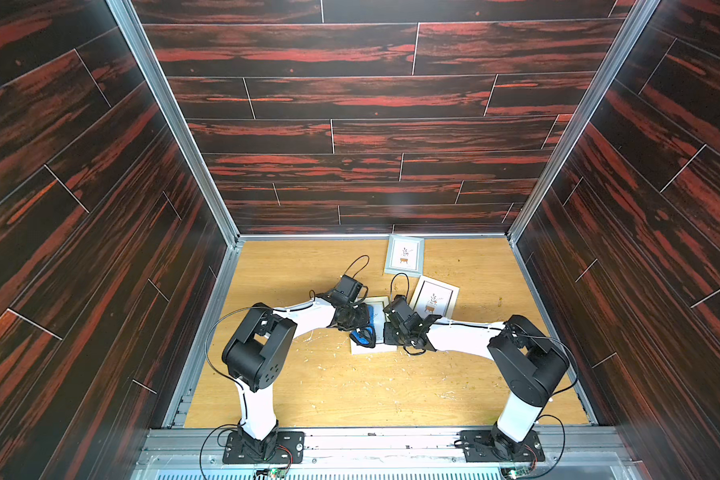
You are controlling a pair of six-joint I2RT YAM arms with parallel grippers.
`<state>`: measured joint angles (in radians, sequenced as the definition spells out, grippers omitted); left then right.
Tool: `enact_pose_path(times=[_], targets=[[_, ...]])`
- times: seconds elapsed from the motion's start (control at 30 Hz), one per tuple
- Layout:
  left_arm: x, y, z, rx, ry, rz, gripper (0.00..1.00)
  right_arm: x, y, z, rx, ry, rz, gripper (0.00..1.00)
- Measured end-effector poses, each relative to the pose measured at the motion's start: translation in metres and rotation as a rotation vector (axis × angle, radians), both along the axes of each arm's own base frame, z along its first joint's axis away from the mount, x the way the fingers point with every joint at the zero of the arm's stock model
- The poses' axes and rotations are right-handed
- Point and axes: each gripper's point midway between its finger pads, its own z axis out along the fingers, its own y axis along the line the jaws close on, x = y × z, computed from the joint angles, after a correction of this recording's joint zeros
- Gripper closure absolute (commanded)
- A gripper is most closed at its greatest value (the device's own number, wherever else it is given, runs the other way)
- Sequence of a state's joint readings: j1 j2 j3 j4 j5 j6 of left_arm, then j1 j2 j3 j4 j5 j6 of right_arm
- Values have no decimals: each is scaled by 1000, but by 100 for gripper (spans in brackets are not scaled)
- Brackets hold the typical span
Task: Wipe the picture frame with a cloth
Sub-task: Wipe the dirt from the picture frame.
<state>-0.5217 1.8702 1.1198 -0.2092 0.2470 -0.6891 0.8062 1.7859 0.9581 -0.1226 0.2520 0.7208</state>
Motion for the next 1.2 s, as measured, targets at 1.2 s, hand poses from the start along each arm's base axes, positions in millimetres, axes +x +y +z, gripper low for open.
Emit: enact_pose_path(times=[1.2], targets=[[48,-21,4,2,-26,-4,100,0,0,0,0,-2,2,100]])
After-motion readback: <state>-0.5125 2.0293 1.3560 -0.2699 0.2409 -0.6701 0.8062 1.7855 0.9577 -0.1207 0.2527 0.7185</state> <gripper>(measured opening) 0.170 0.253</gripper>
